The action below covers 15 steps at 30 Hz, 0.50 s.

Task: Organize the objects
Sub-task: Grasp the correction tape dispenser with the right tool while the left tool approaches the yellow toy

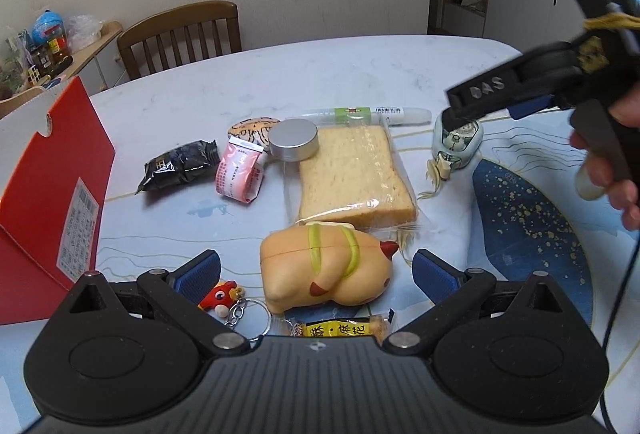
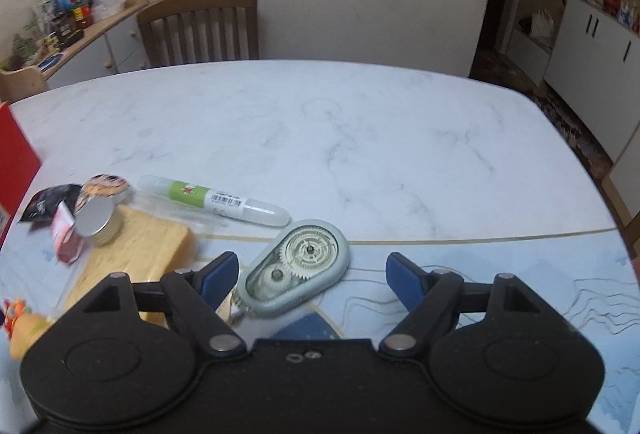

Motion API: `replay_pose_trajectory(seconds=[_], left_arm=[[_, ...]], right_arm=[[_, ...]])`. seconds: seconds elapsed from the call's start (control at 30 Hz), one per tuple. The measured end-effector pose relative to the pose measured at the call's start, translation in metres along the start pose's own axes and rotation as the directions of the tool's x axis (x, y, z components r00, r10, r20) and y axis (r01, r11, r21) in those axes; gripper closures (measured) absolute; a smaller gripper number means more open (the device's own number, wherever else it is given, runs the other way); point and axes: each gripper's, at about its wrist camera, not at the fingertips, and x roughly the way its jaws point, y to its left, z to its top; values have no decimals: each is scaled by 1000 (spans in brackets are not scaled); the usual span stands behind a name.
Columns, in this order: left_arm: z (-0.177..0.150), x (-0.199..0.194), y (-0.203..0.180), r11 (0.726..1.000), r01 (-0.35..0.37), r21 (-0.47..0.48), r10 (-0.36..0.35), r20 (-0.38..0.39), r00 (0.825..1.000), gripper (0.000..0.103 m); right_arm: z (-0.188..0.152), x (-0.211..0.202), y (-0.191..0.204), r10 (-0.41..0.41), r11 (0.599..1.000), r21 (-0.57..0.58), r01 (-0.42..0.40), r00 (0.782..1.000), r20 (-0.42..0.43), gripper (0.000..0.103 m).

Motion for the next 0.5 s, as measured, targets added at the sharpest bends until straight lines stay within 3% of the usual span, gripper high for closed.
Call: replay_pose_trajectory(seconds=[0.3, 0.5], left_arm=[[0, 13, -5, 1000, -8, 20, 8, -15, 1000, 0], [-3, 21, -6, 999, -24, 24, 25, -32, 999, 0]], right_arm=[[6, 36, -4, -31, 990, 138, 44, 995, -93, 23], [5, 40, 5, -72, 992, 101, 81, 993, -96, 22]])
